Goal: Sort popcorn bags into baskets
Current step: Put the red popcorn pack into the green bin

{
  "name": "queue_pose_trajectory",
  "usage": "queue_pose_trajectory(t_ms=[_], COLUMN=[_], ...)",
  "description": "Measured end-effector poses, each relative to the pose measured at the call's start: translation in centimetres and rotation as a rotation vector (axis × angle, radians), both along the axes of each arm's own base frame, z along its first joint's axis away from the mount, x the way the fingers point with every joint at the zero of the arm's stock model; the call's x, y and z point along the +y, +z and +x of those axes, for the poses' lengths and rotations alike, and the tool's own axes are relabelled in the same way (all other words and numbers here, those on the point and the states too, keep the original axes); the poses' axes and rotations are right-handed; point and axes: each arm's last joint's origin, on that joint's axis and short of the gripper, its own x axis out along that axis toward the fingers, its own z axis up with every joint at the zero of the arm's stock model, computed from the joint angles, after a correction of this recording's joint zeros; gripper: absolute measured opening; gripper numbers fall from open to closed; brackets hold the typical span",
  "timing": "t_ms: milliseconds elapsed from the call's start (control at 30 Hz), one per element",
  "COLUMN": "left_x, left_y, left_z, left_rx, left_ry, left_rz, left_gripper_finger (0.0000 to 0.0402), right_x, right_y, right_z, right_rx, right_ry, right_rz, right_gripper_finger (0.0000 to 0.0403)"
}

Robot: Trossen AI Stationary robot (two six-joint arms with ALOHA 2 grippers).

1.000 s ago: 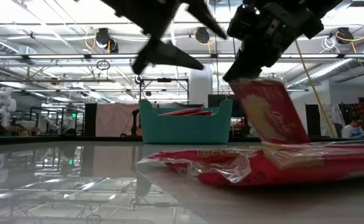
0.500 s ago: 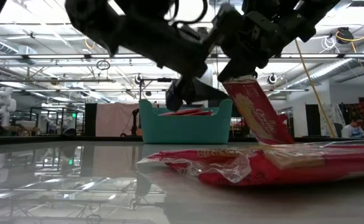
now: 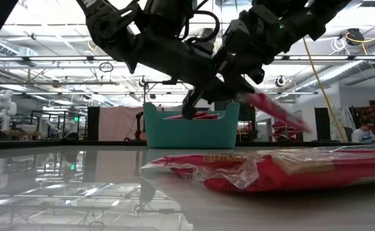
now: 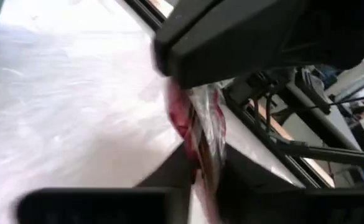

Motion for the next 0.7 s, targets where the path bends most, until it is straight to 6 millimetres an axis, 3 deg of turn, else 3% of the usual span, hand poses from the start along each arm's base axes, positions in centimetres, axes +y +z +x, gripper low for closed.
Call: queue_pose_trajectory(t_ms=[100, 267, 400, 600, 700], left_x=[0.3, 0.5, 1.1, 1.4, 1.5], left_y=[1.2, 4.8, 8.4, 14.3, 16.9], left_z=[-0.3, -2.0, -4.3, -7.8, -9.4], left_rx=[0.02, 0.127, 0.233, 0.248, 0.231], left_ry=[-0.046, -0.113, -0.158, -0.263, -0.291], left_rz=[0.023, 0.17, 0.318, 0.706, 0.937], left_gripper_finger=[0.0018, 0.0039, 0.0027, 0.0017, 0.0031], right_x=[-0.1, 0.0, 0.1, 0.2, 0.0], right_y=[0.7, 3.0, 5.4, 7.7, 8.1], right_z=[-0.5, -2.0, -3.8, -6.2, -6.8], right_rx=[-0.023, -0.113, -0.213, -0.321, -0.334], right_ry=[-0.005, -0.01, -0.055, -0.148, -0.231], right_rz=[0.023, 0.086, 0.154, 0.345, 0.529], right_gripper_finger=[0.0, 0.0013, 0.0038, 0.0068, 0.0075])
